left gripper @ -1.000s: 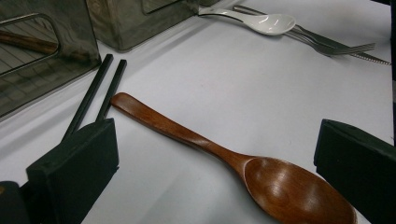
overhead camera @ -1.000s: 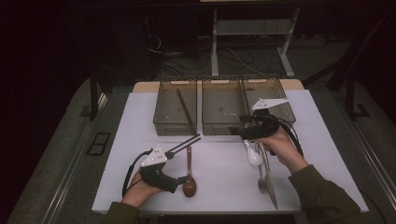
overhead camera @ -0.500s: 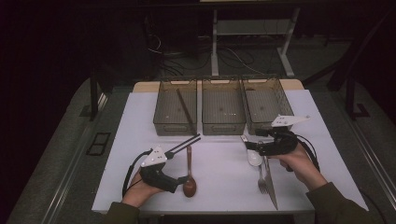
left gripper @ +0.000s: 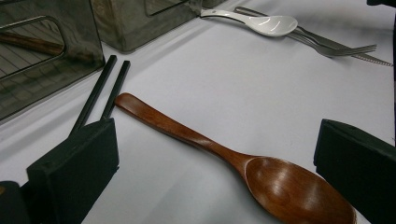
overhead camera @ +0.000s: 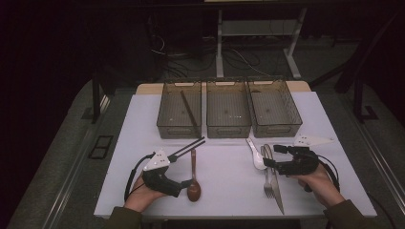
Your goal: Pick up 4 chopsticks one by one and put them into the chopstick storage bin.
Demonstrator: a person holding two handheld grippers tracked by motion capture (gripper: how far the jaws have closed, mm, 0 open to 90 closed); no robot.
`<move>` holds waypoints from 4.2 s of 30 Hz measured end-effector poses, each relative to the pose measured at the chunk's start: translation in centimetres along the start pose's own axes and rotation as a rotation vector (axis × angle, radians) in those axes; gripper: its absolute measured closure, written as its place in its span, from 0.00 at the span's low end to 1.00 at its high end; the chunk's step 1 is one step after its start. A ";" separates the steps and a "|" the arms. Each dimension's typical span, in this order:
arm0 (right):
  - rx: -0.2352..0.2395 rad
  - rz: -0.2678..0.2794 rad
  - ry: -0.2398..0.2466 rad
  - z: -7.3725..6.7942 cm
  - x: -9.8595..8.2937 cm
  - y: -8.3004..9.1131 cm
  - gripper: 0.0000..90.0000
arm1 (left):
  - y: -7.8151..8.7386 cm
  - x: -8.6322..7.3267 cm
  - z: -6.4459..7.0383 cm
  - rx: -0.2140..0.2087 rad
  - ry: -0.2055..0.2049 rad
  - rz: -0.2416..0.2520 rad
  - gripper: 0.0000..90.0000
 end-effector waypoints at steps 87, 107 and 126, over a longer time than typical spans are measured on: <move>-0.082 -0.061 0.012 0.2 -4.2 1.8 0.24 | -0.5 0.5 -9.1 0.081 0.045 -0.105 0.70; -0.083 -0.063 0.024 0.1 -4.2 1.9 0.24 | -1.8 -0.1 -9.6 0.058 0.008 -0.201 0.92; -0.082 -0.067 0.037 -0.1 -4.1 1.9 0.24 | -1.7 -0.1 -9.2 0.051 -0.076 -0.221 0.94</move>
Point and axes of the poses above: each handheld gripper's, and its own axes: y roughly backward along the jaws, x roughly out of its top, z roughly to its right, the point moved 1 cm from there along -y, roughly forward along the jaws, and after that the axes turned 4 degrees about z, right-handed, at the moved point
